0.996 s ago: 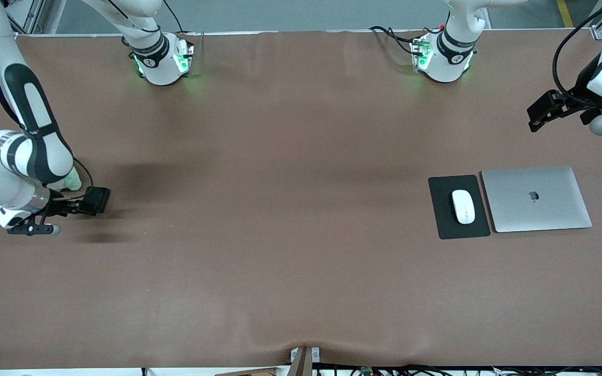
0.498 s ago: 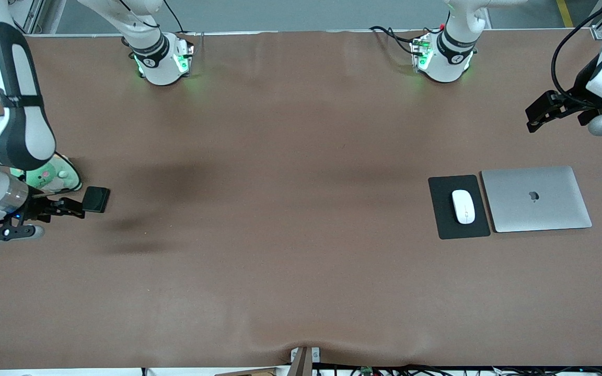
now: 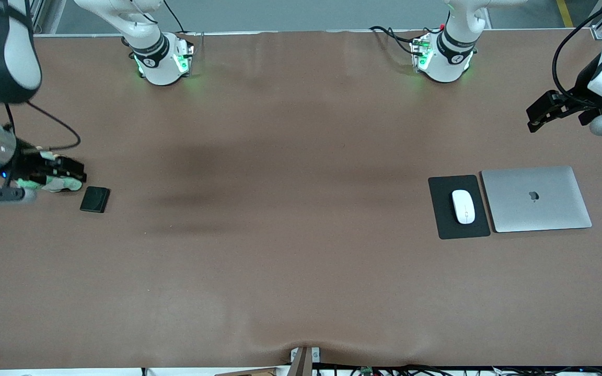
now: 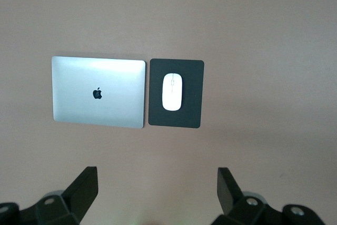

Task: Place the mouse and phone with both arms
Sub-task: 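Raise the right gripper away from the placed phone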

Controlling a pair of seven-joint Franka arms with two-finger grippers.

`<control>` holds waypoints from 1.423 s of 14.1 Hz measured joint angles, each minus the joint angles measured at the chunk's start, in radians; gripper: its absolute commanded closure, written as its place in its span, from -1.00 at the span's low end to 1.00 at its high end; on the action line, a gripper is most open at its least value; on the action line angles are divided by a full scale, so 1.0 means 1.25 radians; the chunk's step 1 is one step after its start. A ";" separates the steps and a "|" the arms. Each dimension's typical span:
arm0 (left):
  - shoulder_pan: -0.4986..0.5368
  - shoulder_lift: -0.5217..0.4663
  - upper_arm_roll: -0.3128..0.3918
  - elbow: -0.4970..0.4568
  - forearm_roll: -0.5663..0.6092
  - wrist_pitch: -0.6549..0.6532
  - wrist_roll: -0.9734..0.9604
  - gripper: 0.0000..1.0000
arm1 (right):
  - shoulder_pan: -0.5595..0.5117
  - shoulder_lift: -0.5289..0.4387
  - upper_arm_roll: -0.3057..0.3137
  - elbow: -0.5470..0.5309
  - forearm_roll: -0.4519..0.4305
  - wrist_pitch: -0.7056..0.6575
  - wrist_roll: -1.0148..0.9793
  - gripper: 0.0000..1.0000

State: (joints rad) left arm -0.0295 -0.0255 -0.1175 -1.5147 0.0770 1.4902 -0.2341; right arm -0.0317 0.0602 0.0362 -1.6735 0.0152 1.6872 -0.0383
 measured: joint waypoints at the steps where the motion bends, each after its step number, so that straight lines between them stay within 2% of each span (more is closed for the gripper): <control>1: 0.000 0.000 0.001 0.000 0.000 0.000 0.000 -1.00 | 0.002 -0.029 0.000 0.000 0.000 -0.020 0.005 -1.00; 4: 0.002 -0.003 0.003 0.000 0.000 0.000 0.000 -1.00 | 0.001 -0.088 -0.010 0.000 0.000 -0.076 0.006 -1.00; 9: 0.002 -0.006 0.005 0.000 0.000 0.000 0.000 -1.00 | 0.000 -0.100 -0.041 0.061 0.000 -0.155 0.006 -1.00; 15: 0.002 -0.006 0.006 0.002 -0.002 0.001 0.000 -1.00 | 0.000 -0.100 -0.059 0.074 0.000 -0.163 0.005 -1.00; 20: 0.003 -0.006 0.015 0.002 -0.046 -0.014 0.000 -1.00 | 0.000 -0.099 -0.059 0.074 0.000 -0.162 0.005 -1.00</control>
State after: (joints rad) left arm -0.0254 -0.0327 -0.0989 -1.5125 0.0198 1.4723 -0.2341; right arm -0.0315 -0.0641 -0.0380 -1.5816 0.0152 1.4852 -0.0316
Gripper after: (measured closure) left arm 0.000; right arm 0.000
